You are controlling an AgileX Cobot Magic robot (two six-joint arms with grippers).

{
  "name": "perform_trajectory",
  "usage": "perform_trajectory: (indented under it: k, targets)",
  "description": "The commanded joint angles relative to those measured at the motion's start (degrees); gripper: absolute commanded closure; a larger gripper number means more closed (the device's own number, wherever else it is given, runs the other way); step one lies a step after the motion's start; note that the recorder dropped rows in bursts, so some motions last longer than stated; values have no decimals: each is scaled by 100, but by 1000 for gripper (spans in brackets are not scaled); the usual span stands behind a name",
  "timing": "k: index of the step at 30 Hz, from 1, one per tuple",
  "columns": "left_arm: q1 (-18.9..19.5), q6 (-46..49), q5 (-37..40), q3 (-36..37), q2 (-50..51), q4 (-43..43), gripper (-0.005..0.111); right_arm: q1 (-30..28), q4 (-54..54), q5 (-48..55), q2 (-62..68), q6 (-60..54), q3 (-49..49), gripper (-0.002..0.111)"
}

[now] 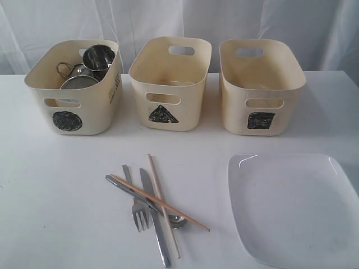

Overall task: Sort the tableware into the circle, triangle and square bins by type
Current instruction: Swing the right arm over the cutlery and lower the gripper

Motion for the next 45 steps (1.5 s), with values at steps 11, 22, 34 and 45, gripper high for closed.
perform_trajectory:
  k: [11, 22, 34, 45]
  targets:
    - [13, 3, 65, 50, -20, -36, 107, 604, -4737, 1954, 2993, 5305, -544, 108]
    - [13, 3, 65, 50, -20, -36, 107, 2899, 812, 8939, 3191, -1707, -1166, 108]
    - [13, 3, 65, 50, -20, -36, 107, 4254, 5346, 8732, 5434, -5020, -3101, 108]
    - [13, 3, 65, 50, -20, -36, 107, 4254, 4872, 8871, 6289, -6177, -3653, 49]
